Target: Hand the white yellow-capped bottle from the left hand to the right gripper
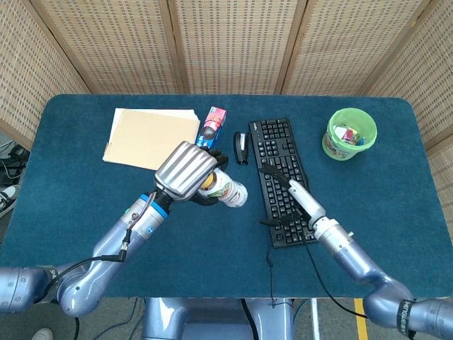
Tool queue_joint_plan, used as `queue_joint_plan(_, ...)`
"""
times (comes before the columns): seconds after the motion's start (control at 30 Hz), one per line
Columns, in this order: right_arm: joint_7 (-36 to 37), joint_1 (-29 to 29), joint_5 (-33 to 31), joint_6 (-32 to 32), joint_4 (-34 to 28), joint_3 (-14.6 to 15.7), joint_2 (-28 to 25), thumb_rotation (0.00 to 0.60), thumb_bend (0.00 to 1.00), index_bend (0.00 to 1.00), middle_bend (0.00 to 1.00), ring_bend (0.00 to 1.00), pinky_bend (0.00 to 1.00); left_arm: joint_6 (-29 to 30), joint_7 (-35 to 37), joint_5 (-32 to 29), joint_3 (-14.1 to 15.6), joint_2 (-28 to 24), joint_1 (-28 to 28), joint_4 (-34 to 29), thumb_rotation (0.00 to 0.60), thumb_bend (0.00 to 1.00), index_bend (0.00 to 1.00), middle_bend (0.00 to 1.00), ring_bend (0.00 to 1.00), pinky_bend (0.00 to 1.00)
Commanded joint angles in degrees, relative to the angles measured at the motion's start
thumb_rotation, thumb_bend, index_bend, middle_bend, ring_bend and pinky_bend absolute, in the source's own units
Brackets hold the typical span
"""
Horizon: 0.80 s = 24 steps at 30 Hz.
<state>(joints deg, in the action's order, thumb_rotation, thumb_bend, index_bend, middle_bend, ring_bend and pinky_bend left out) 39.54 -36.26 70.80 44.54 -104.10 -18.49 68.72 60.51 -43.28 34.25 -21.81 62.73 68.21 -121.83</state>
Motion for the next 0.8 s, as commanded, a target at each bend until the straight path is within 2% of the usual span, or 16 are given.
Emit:
queue_joint_plan(0.03, 0.56, -2.14, -2.91, -1.37, 0.57, -1.59, 2.63, 0.6, 0.0, 0.14, 0.0, 0.0, 0.0, -0.15, 1.49, -1.28, -0.42, 0.81, 0.98, 0.95, 0.6, 0.43, 0.68, 0.55, 0.53, 0.63)
queue_joint_plan(0.5, -5.75, -8.38, -12.97, -0.43, 1.92, -5.18, 9.87, 0.6, 0.0, 0.15, 0.01, 0.0, 0.0, -1.86, 7.06, -3.61, 0.18, 2.93, 2.79, 5.31, 0.6, 0.43, 0.68, 0.55, 0.53, 0.63)
queue_joint_plan(0.67, -10.0, -9.94, -16.76, 2.01, 2.33, -5.64, 12.07, 0.6, 0.0, 0.22, 0.1, 0.01, 0.0, -1.81, 8.64, -3.06, 0.16, 3.2, 2.9, 6.11, 0.6, 0.43, 0.68, 0.55, 0.53, 0.63)
queue_joint_plan(0.8, -14.56, -11.13, -20.79, 4.92, 2.75, -5.71, 14.17, 0.6, 0.0, 0.31, 0.24, 0.11, 0.0, -1.68, 9.17, -2.64, 0.41, 3.03, 3.16, 6.2, 0.6, 0.43, 0.68, 0.55, 0.53, 0.63)
